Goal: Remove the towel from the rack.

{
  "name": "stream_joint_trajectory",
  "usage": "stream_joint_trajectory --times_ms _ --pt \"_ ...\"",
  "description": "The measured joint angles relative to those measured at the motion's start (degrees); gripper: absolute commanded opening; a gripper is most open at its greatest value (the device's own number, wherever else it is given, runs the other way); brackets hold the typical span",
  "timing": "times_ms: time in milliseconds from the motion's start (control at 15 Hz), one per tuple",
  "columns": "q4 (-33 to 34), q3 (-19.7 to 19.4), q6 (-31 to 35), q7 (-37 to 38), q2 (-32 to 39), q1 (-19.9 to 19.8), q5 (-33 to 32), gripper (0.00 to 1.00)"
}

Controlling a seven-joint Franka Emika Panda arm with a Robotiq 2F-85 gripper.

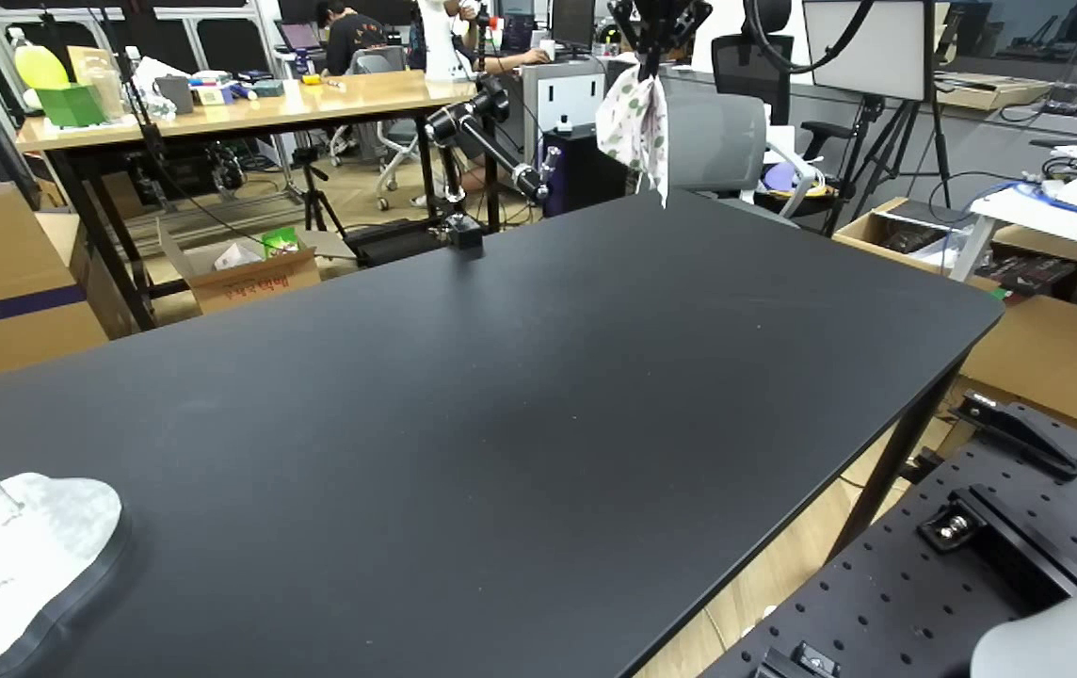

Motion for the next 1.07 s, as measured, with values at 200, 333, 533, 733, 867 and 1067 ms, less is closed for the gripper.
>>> stream_joint_trajectory --times_ms 200,333,533,733,867,1067 --pt "0.44 0.72 -2.57 -6.75 1.93 -0.06 2.66 0.29" --pt "1.25 1.4 -4.6 -10.02 2.94 -0.06 2.94 0.42" --pt "2.84 2.06 -7.41 -11.59 3.99 -0.06 2.94 0.62" --pt "3.38 1.9 -7.94 -10.72 4.15 -0.07 2.93 0.84" --pt "3.48 1.54 -7.94 -7.52 3.99 -0.05 2.72 0.96" --pt "3.48 1.11 -7.95 -1.02 3.08 0.08 2.49 1.0"
